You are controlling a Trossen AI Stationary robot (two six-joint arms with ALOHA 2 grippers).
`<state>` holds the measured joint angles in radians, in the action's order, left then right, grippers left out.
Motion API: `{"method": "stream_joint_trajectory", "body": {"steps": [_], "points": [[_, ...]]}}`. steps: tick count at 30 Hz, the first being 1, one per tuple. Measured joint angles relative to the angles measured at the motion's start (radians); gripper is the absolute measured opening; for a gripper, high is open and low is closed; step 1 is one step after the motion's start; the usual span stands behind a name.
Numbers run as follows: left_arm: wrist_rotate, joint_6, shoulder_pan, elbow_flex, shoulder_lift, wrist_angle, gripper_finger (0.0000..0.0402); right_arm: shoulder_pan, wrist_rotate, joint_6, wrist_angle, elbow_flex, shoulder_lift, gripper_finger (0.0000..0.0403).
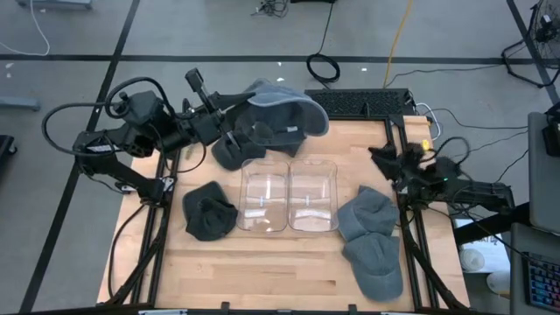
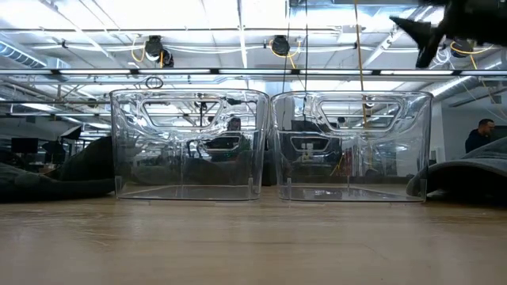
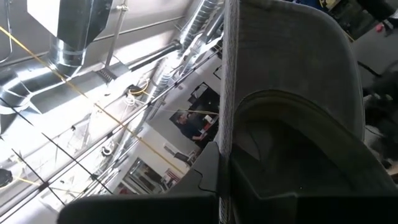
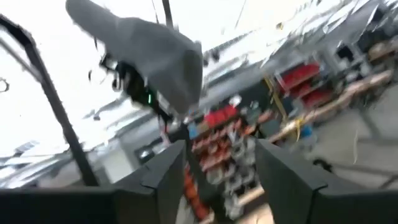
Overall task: Pick & Place hat
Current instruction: Put the bottom left gray cap into the left transparent bin
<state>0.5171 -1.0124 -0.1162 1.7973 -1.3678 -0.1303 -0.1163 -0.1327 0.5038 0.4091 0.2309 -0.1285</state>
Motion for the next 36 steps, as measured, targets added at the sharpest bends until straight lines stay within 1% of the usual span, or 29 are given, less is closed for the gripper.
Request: {"method": "stream_joint_trajectory", "body": {"steps": [3,6,8,10,13,15,22,28,36], "points": [[0.0,0.002,0.0,0.0,0.0,0.0,0.0009,0.0,-0.013,-0.06,-0.04,0.095,-0.075,0.0216],[0.011,0.005,0.0,0.0,0.0,0.0,0.0009,0.0,-0.041,-0.144,-0.038,0.205,-0.166,0.0242],[0.027,0.013,0.0,0.0,0.0,0.003,0.001,0.0,0.013,-0.214,-0.036,0.279,-0.235,0.0252],[0.035,0.012,0.0,0.0,0.0,0.003,0.0009,0.001,0.059,-0.25,-0.045,0.352,-0.304,0.0255],[0.035,0.012,0.0,0.0,0.0,0.001,0.0009,0.0,0.084,-0.271,-0.072,0.471,-0.404,0.0253],[0.035,0.012,0.0,0.0,0.0,0.0,0.0009,0.0,0.106,-0.298,-0.126,0.554,-0.468,0.025],[0.035,0.0,0.0,0.0,0.0,0.0,0.0009,0.0,0.111,-0.353,-0.44,0.869,-0.669,0.0245],[0.041,-0.001,0.0,0.0,0.0,0.0,0.0009,0.0,0.11,-0.359,-0.585,1.098,-0.777,0.0252],[0.072,-0.007,0.0,0.0,0.0,-0.006,0.0009,0.016,0.108,-0.4,-0.699,1.306,-0.871,0.0283]]}}
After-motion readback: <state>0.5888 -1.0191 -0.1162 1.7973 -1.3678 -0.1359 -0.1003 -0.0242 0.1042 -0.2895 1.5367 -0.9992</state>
